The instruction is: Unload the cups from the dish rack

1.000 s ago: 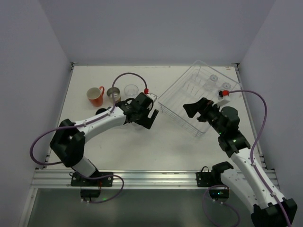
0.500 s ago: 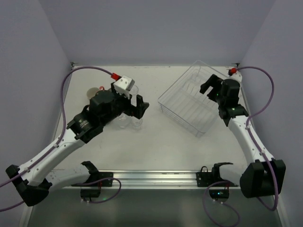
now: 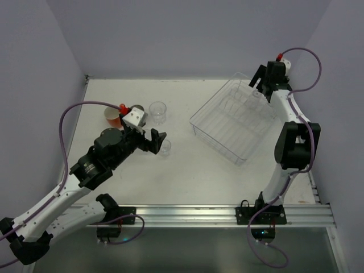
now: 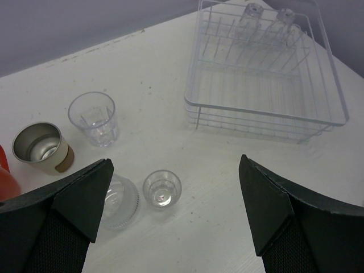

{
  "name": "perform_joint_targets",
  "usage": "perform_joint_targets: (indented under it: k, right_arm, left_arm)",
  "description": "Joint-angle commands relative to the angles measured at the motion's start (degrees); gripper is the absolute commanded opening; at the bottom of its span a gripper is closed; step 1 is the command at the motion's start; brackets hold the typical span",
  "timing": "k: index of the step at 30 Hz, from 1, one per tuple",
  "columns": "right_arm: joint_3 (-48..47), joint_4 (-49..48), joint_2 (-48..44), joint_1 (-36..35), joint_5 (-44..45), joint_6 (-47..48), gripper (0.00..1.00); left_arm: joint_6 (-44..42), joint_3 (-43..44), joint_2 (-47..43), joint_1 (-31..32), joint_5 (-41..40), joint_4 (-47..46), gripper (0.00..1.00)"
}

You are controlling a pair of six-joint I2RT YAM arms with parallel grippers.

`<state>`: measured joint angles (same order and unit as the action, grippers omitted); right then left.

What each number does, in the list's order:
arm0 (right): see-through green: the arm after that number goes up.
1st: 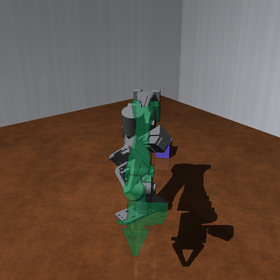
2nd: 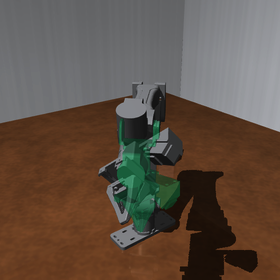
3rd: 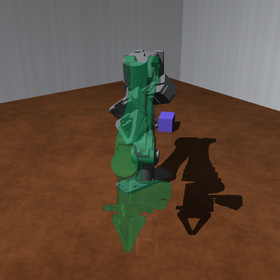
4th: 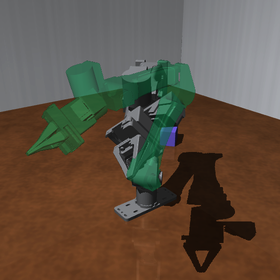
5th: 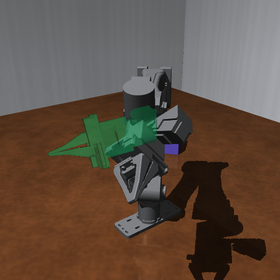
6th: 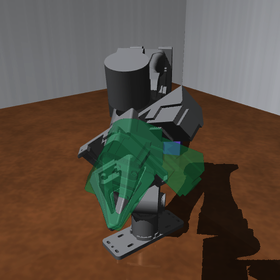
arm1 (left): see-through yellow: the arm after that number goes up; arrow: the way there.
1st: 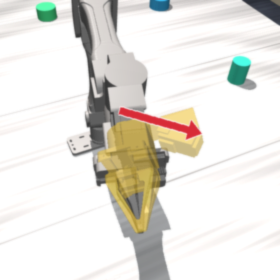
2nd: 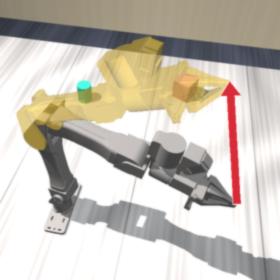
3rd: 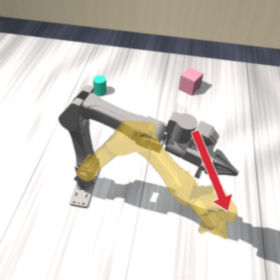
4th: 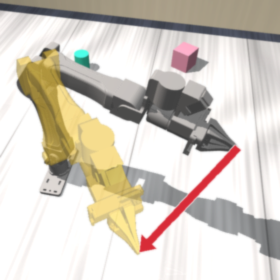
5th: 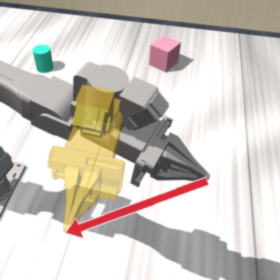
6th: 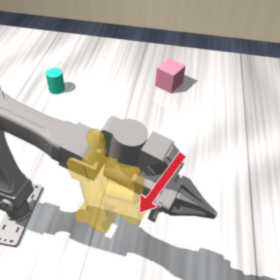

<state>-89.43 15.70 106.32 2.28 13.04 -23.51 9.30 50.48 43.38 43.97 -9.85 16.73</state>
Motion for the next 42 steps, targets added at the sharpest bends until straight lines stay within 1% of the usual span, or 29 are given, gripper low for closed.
perform_joint_targets:
  k: [1, 4, 10, 13, 20, 24, 28, 30, 31, 32, 33, 37, 39, 42]
  right_arm:
    - [-8.5, 5.6, 5.1, 1.4, 3.0, 4.2, 0.91]
    - [-10.9, 7.1, 8.0, 1.9, 2.8, 4.7, 0.89]
    - [-13.2, 8.3, 10.7, 2.2, -1.4, 4.9, 0.82]
    - [-13.8, 8.6, 11.3, 2.1, -2.3, 5.2, 0.81]
    - [-18.5, 12.2, 16.5, 2.1, -3.6, 5.5, 0.81]
    - [-20.7, 12.3, 18.6, 2.1, -4.2, 5.1, 0.79]
    - [-21.6, 11.8, 19.2, 1.9, -4.5, 5.2, 0.71]
    - [-21.1, 11.0, 19.0, 1.7, -4.6, 5.5, 0.65]
    - [-20.6, 9.6, 18.5, 1.5, -4.5, 5.7, 0.61]
    - [-20.0, 9.2, 18.3, 1.3, -4.3, 5.8, 0.55]
    - [-19.8, 9.0, 18.1, 1.1, -4.2, 5.9, 0.51]
    - [-18.1, 6.7, 16.2, 0.1, -3.5, 6.3, 0.39]
    - [-15.6, 5.1, 13.0, -0.5, -3.5, 6.6, 0.32]
    - [-12.2, 1.7, 6.7, -0.9, -4.9, 6.6, 0.31]
  left_arm:
    - [-1.7, -0.7, 0.4, 0.2, -1.6, -3.3, 1.00]
    - [-1.7, -0.7, 0.2, 0.2, -1.9, -3.5, 1.00]
    - [-1.8, -0.9, 0.7, 0.2, -1.9, -3.7, 1.00]
    - [-1.8, -0.9, 0.9, 0.2, -1.8, -3.7, 1.00]
    - [-1.9, -1.1, 0.6, 0.2, -2.2, -3.7, 1.00]
    - [-2.1, -1.3, 0.7, 0.2, -2.4, -3.8, 1.00]
    - [-2.3, -1.3, 1.2, 0.1, -2.6, -4.1, 1.00]
    - [-2.3, -1.3, 1.6, 0.0, -2.5, -4.2, 1.00]
    - [-2.4, -1.2, 2.0, -0.1, -2.5, -4.1, 1.00]
    - [-2.3, -1.3, 2.4, -0.2, -2.3, -4.2, 1.00]
    - [-2.3, -1.3, 2.5, -0.4, -2.2, -4.2, 1.00]
    - [-2.2, -1.2, 3.0, -0.9, -1.8, -4.3, 1.00]
    - [-2.2, -1.1, 3.6, -1.1, -1.5, -4.4, 1.00]
    - [-1.8, -0.6, 4.7, -1.2, -0.4, -4.6, 1.00]
